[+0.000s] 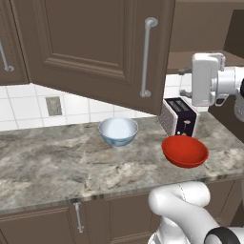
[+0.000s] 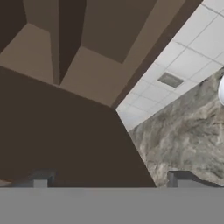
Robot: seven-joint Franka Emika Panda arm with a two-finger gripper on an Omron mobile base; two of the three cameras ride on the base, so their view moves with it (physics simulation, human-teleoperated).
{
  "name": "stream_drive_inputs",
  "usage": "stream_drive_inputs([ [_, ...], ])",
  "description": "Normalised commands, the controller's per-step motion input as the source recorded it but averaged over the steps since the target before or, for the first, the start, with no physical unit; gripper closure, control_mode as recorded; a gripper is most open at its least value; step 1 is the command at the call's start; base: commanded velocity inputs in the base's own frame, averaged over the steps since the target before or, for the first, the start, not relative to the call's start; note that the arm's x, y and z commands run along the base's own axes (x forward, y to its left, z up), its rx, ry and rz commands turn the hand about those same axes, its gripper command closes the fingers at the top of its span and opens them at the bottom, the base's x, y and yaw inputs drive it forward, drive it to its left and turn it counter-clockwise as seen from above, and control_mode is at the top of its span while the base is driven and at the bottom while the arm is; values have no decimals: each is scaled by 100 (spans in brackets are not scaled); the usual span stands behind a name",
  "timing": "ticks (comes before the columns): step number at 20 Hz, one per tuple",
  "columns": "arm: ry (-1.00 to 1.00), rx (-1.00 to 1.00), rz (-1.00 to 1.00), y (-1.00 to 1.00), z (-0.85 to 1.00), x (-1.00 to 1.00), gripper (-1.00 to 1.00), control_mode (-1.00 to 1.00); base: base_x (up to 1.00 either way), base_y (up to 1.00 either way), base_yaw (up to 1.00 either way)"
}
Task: Open the cabinet. Pick the bowls from the counter and place them in the cabinet. Then close the cabinet.
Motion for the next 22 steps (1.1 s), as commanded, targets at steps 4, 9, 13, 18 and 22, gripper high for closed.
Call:
stream_drive_inputs([
  [4,17,11,8,16,-8,30,-100,-100,0,0,0],
  [9,21,15,18,27,-9,21,-100,-100,0,0,0],
  [13,17,12,18,33,-8,22,-100,-100,0,0,0],
  [18,8,9,15,47,-15,11,-100,-100,0,0,0],
  [22,8,8,12,64,-14,0,-100,-100,0,0,0],
])
